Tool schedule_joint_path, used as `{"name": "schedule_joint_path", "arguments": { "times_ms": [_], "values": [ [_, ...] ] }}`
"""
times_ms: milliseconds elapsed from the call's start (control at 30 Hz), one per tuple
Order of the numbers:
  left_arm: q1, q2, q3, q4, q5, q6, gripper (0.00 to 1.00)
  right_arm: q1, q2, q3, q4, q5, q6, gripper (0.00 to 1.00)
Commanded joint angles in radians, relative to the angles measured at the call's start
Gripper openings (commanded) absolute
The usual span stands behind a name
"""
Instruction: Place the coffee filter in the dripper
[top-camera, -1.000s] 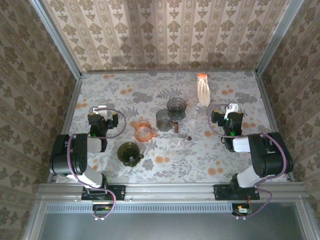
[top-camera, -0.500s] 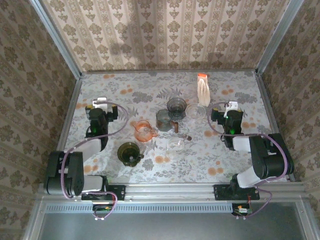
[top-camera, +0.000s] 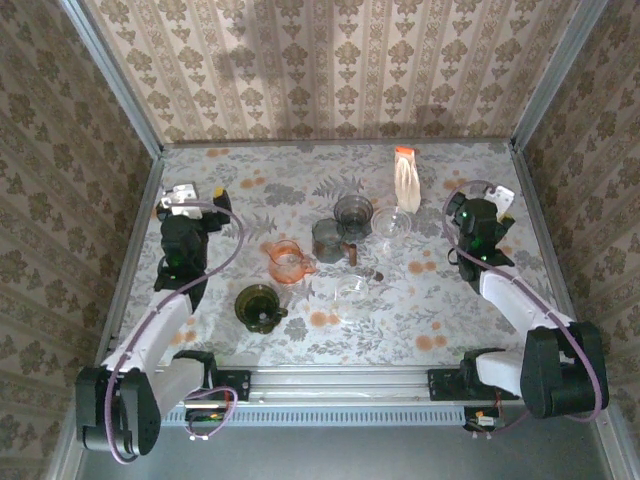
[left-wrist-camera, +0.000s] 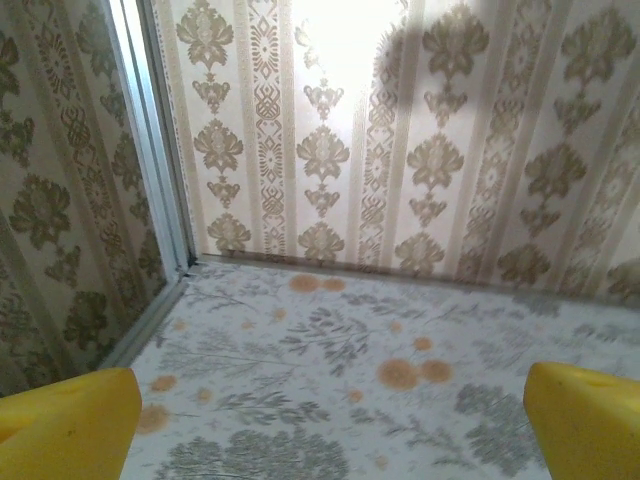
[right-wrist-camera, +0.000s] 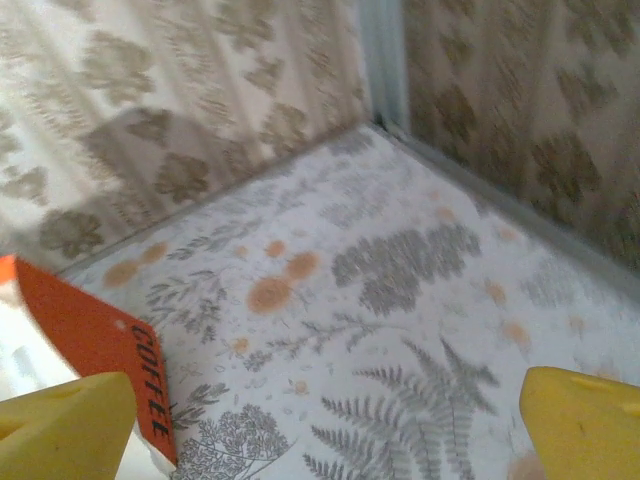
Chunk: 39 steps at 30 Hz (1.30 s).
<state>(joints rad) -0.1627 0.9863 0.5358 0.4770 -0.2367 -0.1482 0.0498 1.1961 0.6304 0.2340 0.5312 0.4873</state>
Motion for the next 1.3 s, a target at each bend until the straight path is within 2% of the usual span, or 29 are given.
{"name": "schedule_joint_path", "arguments": {
  "times_ms": [0, 33, 67, 133, 233, 300, 400, 500, 633, 800, 967, 1267],
  "values": [
    [0.015, -0.056, 0.035, -0.077, 0.036, -0.271, 1.0, -0.056, 0.014, 0.073, -0.293, -0.055, 0.29, 1.0],
    [0.022, -0.076, 0.023, -0.087, 0.026, -0.33, 1.0, -0.062, 0.014, 0.068, -0.258, -0.126, 0.23, 1.0],
    [0.053, -0.1, 0.018, -0.111, 0.069, -0.388, 1.0, -0.062, 0.012, 0.061, -0.221, -0.19, 0.169, 1.0],
    [0.138, -0.113, 0.023, -0.14, 0.232, -0.468, 1.0, -0.059, 0.008, 0.044, -0.186, -0.24, 0.192, 1.0],
    [0.224, -0.089, 0.031, -0.195, 0.336, -0.651, 1.0, -0.043, -0.012, -0.009, -0.061, -0.312, 0.17, 1.0],
    [0.244, -0.074, 0.013, -0.118, 0.435, -0.669, 1.0, -0.009, -0.034, -0.01, -0.056, -0.338, 0.137, 1.0],
    [0.236, -0.092, 0.004, -0.078, 0.481, -0.715, 1.0, 0.074, -0.071, 0.035, -0.129, -0.383, 0.049, 1.0],
    [0.234, -0.106, 0.035, -0.078, 0.556, -0.703, 1.0, 0.171, -0.101, 0.089, -0.228, -0.418, -0.035, 1.0],
    [0.19, -0.111, 0.067, -0.142, 0.589, -0.72, 0.99, 0.246, -0.11, 0.126, -0.311, -0.57, -0.054, 1.0],
    [0.06, -0.137, 0.123, -0.376, 0.59, -0.608, 0.95, 0.329, -0.02, 0.15, -0.366, -0.793, -0.087, 1.0],
    [-0.035, -0.185, 0.089, -0.451, 0.551, -0.568, 0.95, 0.384, 0.1, 0.166, -0.328, -0.897, -0.089, 0.98],
    [-0.072, -0.195, 0.04, -0.471, 0.558, -0.583, 0.95, 0.397, 0.249, 0.177, -0.242, -1.046, -0.03, 0.92]
  ]
}}
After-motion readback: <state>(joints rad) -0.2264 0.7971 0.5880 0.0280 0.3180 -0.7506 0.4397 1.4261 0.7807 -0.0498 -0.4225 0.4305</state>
